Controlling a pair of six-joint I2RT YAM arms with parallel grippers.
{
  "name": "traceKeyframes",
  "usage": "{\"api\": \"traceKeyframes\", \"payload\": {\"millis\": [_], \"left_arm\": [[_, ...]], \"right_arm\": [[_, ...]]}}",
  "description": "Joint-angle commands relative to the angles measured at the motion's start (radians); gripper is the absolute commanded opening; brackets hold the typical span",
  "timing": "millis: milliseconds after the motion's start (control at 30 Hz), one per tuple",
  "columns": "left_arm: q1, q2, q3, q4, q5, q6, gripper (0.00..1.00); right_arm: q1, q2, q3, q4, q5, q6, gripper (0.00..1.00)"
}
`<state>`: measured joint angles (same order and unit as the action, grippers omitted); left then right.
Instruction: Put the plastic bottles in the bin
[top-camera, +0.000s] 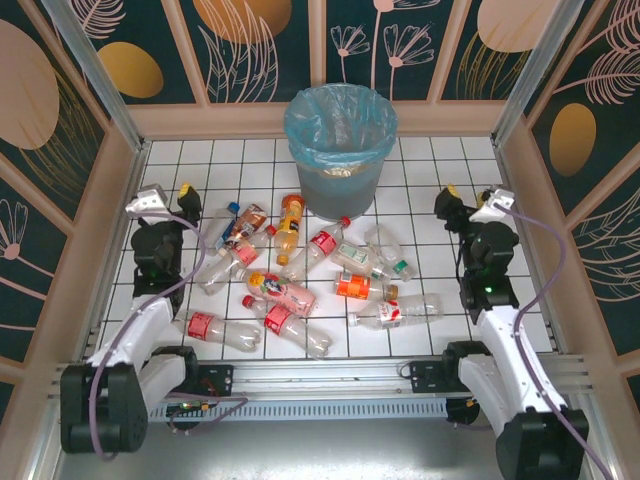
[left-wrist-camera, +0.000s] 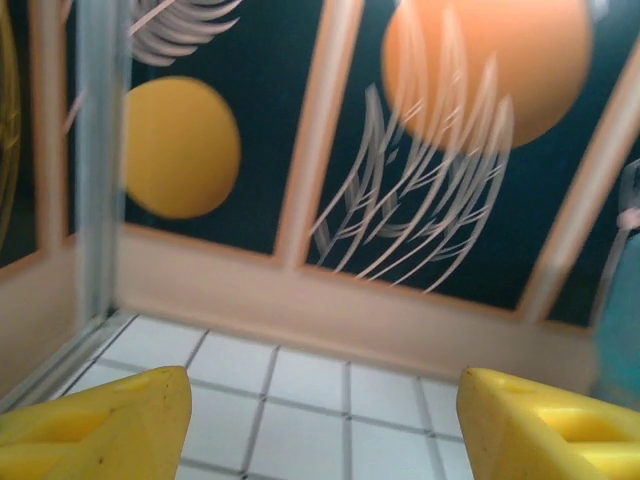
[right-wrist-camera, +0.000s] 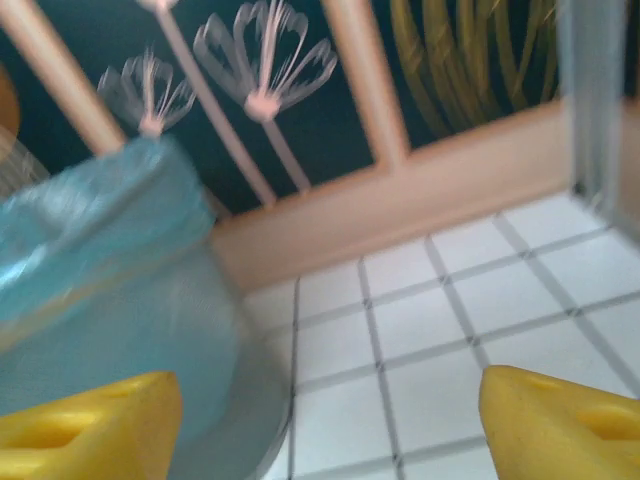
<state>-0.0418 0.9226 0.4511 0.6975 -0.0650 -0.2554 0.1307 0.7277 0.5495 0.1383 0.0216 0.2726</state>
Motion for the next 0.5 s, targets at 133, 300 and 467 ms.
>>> {"api": "traceKeyframes", "payload": {"millis": [133,300,467], "left_arm": [[-0.086,-0.087,0.161,-0.264,0.231,-0.004,0.67],[-0.226,-0.074,0.302,-0.500,0.331,0.203,0.66],[-0.374,-0.075,0.339,-0.722,0.504,0.487,0.69]], "right_arm": [[0.253,0.080,0.275,-0.622,-0.209,-0.084,0.69],[0.444,0.238,0.511,-0.847,-0.232,-0.342,0.66],[0.610,0.349,0.578,-0.988,-0.151,-0.698,0.65]]}}
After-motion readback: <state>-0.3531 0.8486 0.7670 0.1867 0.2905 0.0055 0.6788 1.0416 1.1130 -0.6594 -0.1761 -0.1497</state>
